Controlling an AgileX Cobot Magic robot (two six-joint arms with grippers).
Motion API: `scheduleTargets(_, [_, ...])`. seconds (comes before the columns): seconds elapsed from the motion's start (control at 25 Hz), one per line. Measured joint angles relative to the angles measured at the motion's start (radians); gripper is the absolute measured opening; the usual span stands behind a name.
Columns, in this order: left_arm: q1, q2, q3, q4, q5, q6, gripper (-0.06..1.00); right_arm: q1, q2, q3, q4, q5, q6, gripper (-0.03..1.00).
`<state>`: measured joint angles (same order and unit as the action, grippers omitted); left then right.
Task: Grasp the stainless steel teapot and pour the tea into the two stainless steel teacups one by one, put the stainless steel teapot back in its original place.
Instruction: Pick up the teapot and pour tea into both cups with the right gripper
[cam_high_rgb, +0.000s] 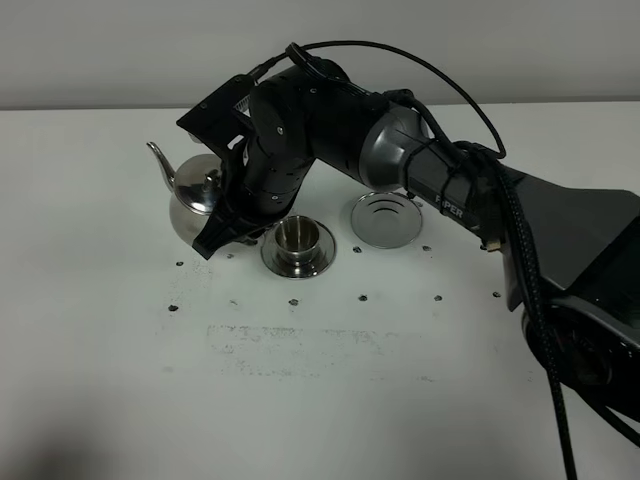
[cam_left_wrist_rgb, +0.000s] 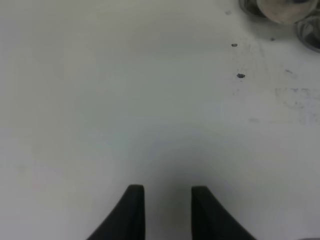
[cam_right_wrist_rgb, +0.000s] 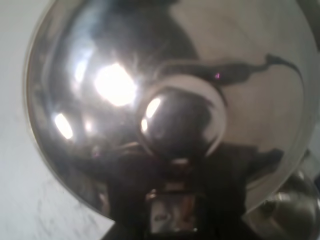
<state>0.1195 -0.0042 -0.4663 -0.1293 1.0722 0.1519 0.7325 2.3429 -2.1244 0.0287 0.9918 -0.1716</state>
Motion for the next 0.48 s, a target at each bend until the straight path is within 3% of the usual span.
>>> scheduleTargets(0.48, [0.0, 0.0, 0.0, 0.0, 0.0, 0.0, 0.28, 0.019, 0.119, -0.065, 0.023, 0.049, 0.008, 0.18])
